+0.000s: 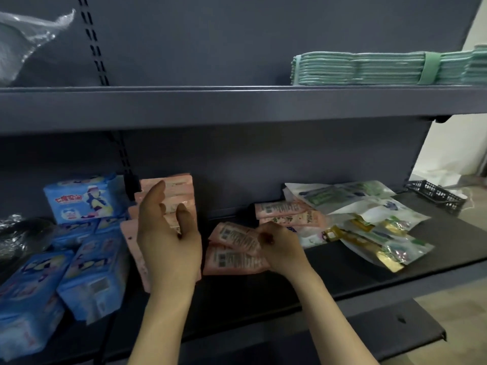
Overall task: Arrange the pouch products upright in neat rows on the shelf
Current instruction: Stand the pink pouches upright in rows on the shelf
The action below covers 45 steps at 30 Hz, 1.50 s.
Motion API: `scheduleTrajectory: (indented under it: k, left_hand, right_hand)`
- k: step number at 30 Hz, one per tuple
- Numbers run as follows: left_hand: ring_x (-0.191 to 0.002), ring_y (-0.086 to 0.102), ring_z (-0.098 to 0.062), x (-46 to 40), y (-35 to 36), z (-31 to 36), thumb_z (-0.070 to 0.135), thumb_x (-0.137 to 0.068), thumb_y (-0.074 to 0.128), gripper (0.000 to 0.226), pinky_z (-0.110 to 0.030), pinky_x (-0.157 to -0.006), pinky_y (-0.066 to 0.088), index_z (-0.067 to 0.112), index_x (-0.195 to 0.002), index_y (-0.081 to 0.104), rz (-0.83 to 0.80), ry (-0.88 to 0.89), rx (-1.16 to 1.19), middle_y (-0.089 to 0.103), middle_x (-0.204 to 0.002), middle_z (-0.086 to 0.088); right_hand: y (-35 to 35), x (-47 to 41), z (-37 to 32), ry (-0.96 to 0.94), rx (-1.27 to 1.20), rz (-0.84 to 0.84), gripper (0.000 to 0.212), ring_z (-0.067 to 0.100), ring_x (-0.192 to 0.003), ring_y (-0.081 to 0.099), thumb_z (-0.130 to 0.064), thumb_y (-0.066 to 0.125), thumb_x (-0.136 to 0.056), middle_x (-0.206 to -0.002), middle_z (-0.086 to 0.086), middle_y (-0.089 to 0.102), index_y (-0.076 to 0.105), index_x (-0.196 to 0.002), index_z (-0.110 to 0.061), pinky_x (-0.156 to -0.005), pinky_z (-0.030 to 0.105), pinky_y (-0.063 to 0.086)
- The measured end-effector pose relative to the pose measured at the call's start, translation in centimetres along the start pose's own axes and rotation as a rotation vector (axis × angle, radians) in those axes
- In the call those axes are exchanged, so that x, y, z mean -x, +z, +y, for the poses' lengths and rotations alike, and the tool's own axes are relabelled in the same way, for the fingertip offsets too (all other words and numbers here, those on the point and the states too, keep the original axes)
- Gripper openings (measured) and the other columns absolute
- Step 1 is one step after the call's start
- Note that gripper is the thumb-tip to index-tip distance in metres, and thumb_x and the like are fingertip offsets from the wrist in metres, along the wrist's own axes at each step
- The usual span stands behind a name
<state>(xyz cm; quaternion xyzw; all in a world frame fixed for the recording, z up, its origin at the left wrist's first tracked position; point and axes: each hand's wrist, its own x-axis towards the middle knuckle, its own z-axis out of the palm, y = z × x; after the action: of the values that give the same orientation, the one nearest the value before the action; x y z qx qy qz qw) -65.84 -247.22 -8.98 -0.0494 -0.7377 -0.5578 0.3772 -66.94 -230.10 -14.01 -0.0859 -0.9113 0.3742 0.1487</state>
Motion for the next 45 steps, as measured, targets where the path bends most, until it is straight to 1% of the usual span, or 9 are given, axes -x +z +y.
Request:
scheduleTrajectory:
  k: [5, 10, 16, 22, 27, 32, 36, 39, 45]
  left_hand:
    - [-0.107, 0.045, -0.002, 1.6, 4.9, 2.1, 0.005, -0.089, 0.049, 0.039, 0.007, -0.083, 0.029, 0.008, -0.128, 0.048, 0.055, -0.004, -0.023, 0.046, -0.116, 0.011]
    - [-0.117, 0.053, -0.017, 2.8, 8.8, 3.4, 0.009, -0.089, 0.051, 0.040, -0.015, -0.092, 0.037, 0.012, -0.129, 0.047, 0.033, -0.097, -0.054, 0.055, -0.127, -0.004]
    - [-0.108, 0.054, -0.013, 3.9, 9.6, 3.3, 0.003, -0.088, 0.052, 0.038, -0.008, -0.078, 0.036, 0.012, -0.125, 0.051, 0.062, -0.143, -0.106, 0.057, -0.119, 0.001]
    - [-0.104, 0.057, -0.015, 2.5, 8.8, 2.4, 0.002, -0.087, 0.052, 0.036, -0.021, -0.089, 0.039, 0.011, -0.122, 0.052, -0.062, -0.104, -0.190, 0.061, -0.111, 0.001]
    - [-0.130, 0.038, -0.013, 1.6, 9.6, 1.5, 0.013, -0.089, 0.053, 0.061, -0.018, -0.102, 0.029, 0.025, -0.143, 0.028, -0.564, 0.123, -0.471, 0.036, -0.145, 0.000]
    - [-0.133, 0.035, -0.019, 0.2, 12.3, 0.6, 0.024, -0.081, 0.061, 0.074, -0.029, -0.106, 0.031, 0.026, -0.144, 0.022, -0.634, 0.334, -0.714, 0.035, -0.145, 0.002]
    - [-0.102, 0.062, -0.025, -0.7, 13.1, -0.1, 0.026, -0.089, 0.051, 0.035, -0.031, -0.074, 0.046, 0.022, -0.124, 0.048, -0.617, 0.154, -0.774, 0.064, -0.115, -0.004]
    - [-0.082, 0.065, -0.018, -1.0, 13.0, -1.3, 0.029, -0.089, 0.052, 0.020, -0.028, -0.065, 0.046, 0.018, -0.102, 0.064, -0.587, -0.050, -0.654, 0.070, -0.098, -0.003]
    - [-0.052, 0.066, -0.007, -0.1, 11.7, -1.2, 0.012, -0.083, 0.064, 0.009, -0.021, -0.047, 0.053, 0.008, -0.091, 0.067, -0.468, -0.735, 0.183, 0.069, -0.070, -0.002]
  right_hand:
    - [-3.4, -2.3, 2.9, -0.083, 0.005, -0.069, 0.027, 0.019, -0.098, 0.062, -0.004, 0.047, -0.089, -0.106, 0.006, 0.069, 0.069, -0.105, -0.009, -0.074, 0.022, 0.042]
    - [-4.7, -4.1, 5.2, -0.049, -0.160, -0.134, 0.018, 0.003, -0.069, 0.052, -0.005, 0.054, -0.087, -0.081, -0.008, 0.057, 0.061, -0.102, -0.013, -0.054, 0.002, 0.038]
    - [-2.9, -8.2, 6.1, 0.336, -0.856, -0.254, 0.018, 0.017, -0.065, 0.055, -0.002, 0.048, -0.089, -0.077, 0.007, 0.057, 0.061, -0.087, -0.015, -0.049, 0.019, 0.046]
    - [-2.4, -10.0, 5.7, 0.308, -0.578, -0.102, 0.014, 0.029, -0.088, 0.059, -0.016, 0.050, -0.087, -0.085, 0.010, 0.062, 0.060, -0.078, -0.017, -0.081, 0.037, 0.048]
    - [-3.5, -9.7, 4.0, 0.055, -0.266, 0.036, 0.025, 0.023, -0.069, 0.054, -0.009, 0.045, -0.091, -0.072, 0.004, 0.059, 0.068, -0.082, -0.005, -0.064, 0.028, 0.037]
    - [-5.1, -8.8, 1.0, -0.246, -0.146, 0.023, 0.022, 0.021, -0.064, 0.053, -0.009, 0.051, -0.086, -0.074, 0.014, 0.068, 0.067, -0.077, 0.002, -0.059, 0.025, 0.034]
    - [-5.2, -8.1, 0.0, -0.476, 0.017, 0.065, 0.021, 0.019, -0.062, 0.056, -0.018, 0.053, -0.089, -0.074, 0.009, 0.070, 0.067, -0.076, -0.008, -0.058, 0.026, 0.036]
    - [-5.3, -7.9, -0.3, -0.558, -0.104, -0.014, 0.017, 0.007, -0.069, 0.059, -0.021, 0.053, -0.093, -0.079, -0.008, 0.067, 0.065, -0.105, -0.019, -0.065, 0.021, 0.043]
    - [-3.8, -9.3, 1.9, -0.260, -0.419, 0.082, 0.053, 0.015, -0.092, 0.063, -0.025, 0.075, -0.076, -0.107, 0.000, 0.060, 0.046, -0.119, -0.013, -0.076, 0.026, 0.053]
